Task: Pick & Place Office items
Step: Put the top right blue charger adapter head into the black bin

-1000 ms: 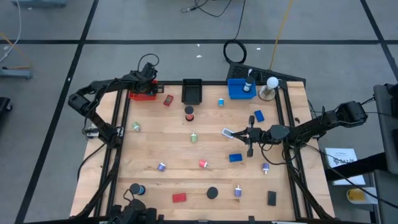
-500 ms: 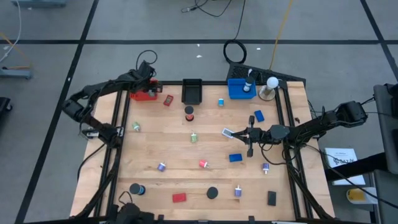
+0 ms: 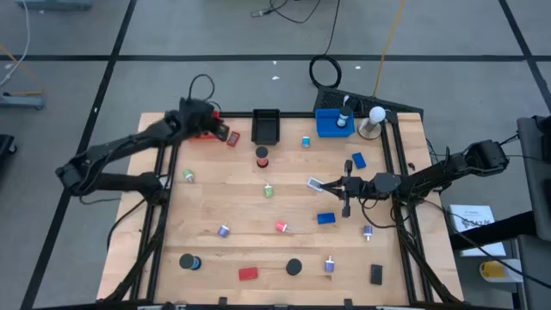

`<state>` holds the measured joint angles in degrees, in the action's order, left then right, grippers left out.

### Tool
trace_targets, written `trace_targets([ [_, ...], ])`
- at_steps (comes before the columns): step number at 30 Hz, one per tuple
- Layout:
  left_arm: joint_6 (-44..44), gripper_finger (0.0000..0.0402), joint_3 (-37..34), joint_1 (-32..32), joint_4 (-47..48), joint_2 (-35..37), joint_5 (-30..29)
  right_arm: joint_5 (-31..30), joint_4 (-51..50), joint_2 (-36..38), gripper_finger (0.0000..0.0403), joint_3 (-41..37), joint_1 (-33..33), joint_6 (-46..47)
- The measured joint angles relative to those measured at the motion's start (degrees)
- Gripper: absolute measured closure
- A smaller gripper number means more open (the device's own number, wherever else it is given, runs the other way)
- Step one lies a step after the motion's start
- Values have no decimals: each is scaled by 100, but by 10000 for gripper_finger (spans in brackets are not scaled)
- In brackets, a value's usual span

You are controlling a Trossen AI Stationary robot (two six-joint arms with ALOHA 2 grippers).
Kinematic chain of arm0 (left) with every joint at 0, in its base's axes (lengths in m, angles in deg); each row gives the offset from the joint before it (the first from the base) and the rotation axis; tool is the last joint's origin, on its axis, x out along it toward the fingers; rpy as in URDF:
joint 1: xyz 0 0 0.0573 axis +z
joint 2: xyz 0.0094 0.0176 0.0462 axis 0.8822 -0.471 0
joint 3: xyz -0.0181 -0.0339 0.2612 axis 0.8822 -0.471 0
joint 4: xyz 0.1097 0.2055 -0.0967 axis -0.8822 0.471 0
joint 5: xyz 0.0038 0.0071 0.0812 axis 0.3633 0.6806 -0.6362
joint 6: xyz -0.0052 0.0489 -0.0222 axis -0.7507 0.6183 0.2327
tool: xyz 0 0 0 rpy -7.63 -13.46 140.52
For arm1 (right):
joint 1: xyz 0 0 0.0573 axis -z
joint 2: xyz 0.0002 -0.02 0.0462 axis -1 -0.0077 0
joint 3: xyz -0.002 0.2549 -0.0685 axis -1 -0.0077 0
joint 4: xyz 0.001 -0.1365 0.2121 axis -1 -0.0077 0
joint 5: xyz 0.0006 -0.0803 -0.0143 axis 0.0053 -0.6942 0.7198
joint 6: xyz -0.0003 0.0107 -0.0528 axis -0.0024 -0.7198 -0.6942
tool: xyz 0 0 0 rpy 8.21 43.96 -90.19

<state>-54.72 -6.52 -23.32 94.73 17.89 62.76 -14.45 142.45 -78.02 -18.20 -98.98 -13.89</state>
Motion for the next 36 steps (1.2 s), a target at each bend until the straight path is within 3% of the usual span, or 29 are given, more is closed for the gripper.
trace_targets([
  [5, 648, 347, -1402, -988, -3064, 120, 484, -1, -2, 0, 399, 0, 0, 0],
  [8, 844, 368, -1978, -1368, -4254, 120, 557, -1, -2, 0, 399, 0, 1, -21],
  [12, 552, 388, -2218, -1617, -4491, 120, 698, -1, -2, 2, 399, 0, 1, -27],
  [23, 1589, 389, -2286, -2477, -5049, -427, 880, -5, -2, 2, 399, 0, 1, 4],
  [29, 2116, 390, -2286, -2926, -6071, -1255, 1184, 11, 158, 3, 399, 0, 0, 554],
  [36, 2191, 397, -2286, -3112, -7416, -2399, 1536, -12, 166, 2, 399, 18, -3, 444],
])
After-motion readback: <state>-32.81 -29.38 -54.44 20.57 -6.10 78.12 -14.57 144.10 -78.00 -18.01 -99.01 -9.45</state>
